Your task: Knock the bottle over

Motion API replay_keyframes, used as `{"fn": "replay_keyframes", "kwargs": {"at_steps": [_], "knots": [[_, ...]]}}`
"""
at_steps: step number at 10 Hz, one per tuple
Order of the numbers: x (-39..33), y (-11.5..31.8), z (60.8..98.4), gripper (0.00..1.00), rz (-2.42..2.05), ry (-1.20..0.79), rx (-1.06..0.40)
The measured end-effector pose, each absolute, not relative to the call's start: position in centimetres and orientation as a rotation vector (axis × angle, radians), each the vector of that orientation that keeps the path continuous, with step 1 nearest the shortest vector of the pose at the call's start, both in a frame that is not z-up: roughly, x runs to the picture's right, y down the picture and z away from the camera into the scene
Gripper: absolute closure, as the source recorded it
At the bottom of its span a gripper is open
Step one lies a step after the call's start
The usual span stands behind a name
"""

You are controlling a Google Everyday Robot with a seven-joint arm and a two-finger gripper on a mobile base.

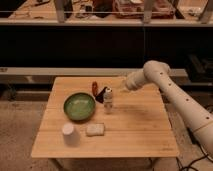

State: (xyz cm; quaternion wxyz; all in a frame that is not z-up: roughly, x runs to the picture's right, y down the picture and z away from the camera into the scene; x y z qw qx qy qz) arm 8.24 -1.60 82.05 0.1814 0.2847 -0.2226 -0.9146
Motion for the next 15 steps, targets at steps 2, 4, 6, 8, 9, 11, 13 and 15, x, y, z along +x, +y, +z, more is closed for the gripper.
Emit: {"fn": "replay_keyframes", "kwargs": {"at_steps": [2, 4, 6, 8, 9, 11, 13, 15], "knots": [[7.7, -3.2, 82.4, 0.77, -2.482, -0.7, 0.767], [9.1, -5.3, 83.8, 0.77, -2.508, -0.671, 0.661], [11.0, -7.1, 85.1, 0.77, -2.633, -0.57, 0.581], [11.2, -8.3, 85.5, 0.77, -2.781, -0.41, 0.596], [10.5, -8.4, 85.1, 0.77, -2.806, -0.366, 0.632], [8.3, -7.6, 83.5, 0.77, -2.86, -0.269, 0.749], [6.6, -5.8, 82.3, 0.77, -2.895, -0.239, 0.843], [4.5, -2.6, 80.5, 0.77, -2.944, -0.27, 0.947]]}}
